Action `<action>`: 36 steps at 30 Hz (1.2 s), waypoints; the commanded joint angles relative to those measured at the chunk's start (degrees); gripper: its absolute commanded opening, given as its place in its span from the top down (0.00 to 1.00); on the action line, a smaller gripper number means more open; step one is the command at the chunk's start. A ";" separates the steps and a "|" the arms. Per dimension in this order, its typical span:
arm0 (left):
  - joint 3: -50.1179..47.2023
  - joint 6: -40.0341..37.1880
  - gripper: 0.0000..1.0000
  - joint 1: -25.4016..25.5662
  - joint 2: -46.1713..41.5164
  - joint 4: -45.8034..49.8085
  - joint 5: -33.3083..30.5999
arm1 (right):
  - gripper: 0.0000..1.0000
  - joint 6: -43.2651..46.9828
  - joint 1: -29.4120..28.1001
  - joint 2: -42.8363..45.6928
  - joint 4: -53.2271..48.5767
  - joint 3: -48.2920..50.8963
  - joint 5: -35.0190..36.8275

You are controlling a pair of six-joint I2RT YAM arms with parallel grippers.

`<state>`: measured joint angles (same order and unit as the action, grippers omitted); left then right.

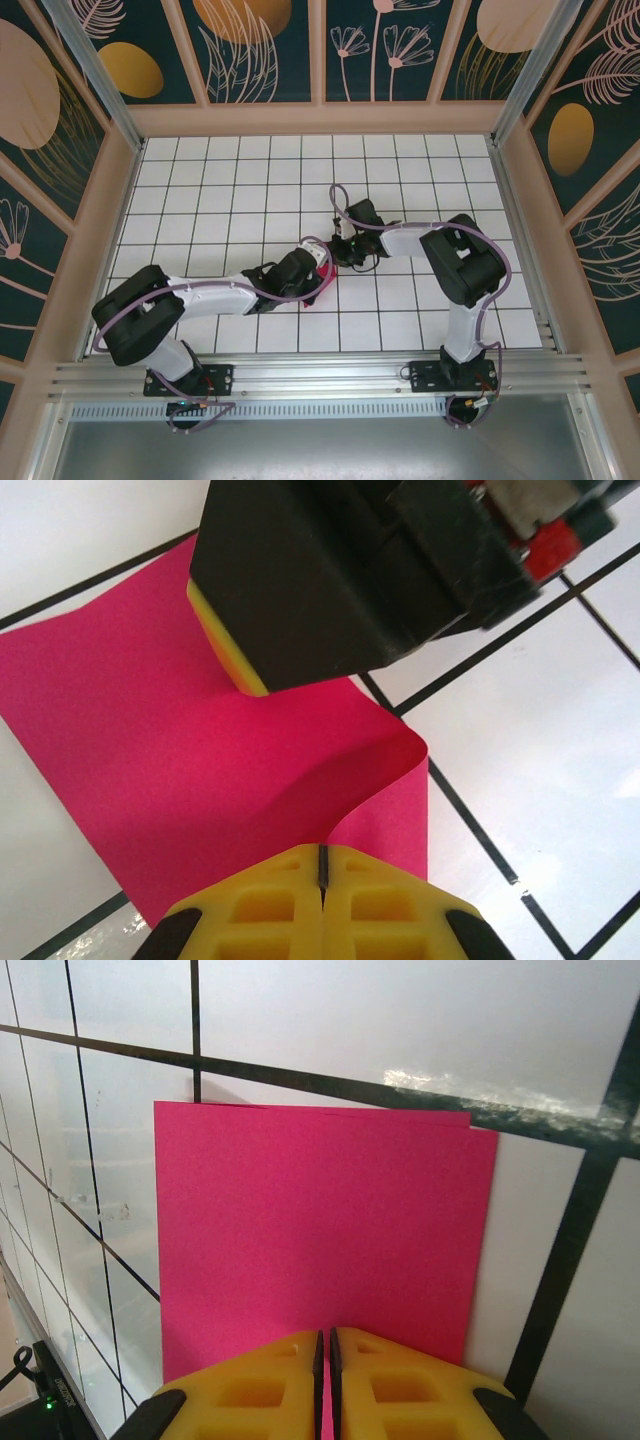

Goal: Fold a paper plane with a square sheet of paper (pick it up from the middle)
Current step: Third fold the triangle at the center of the table.

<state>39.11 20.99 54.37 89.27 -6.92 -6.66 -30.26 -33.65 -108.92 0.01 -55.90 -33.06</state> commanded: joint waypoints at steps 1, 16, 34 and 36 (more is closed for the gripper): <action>-0.08 -0.95 1.00 -0.37 0.30 -0.29 -1.61 | 0.84 1.03 -0.46 -1.21 -2.38 -0.66 -0.12; -4.31 1.14 1.00 -0.85 -0.82 -4.01 -2.92 | 0.84 -0.46 -0.74 -0.07 -1.73 -0.10 0.07; -3.69 0.27 1.00 -0.94 0.09 -3.81 -5.36 | 0.84 -1.48 -1.32 0.05 -1.34 0.24 0.90; -4.01 0.36 1.00 -0.96 0.15 -3.73 -5.49 | 0.84 -1.68 -1.33 0.09 -1.15 0.21 0.76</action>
<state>35.16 21.23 53.89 89.32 -10.33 -10.98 -30.94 -33.98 -108.90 0.14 -55.90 -32.84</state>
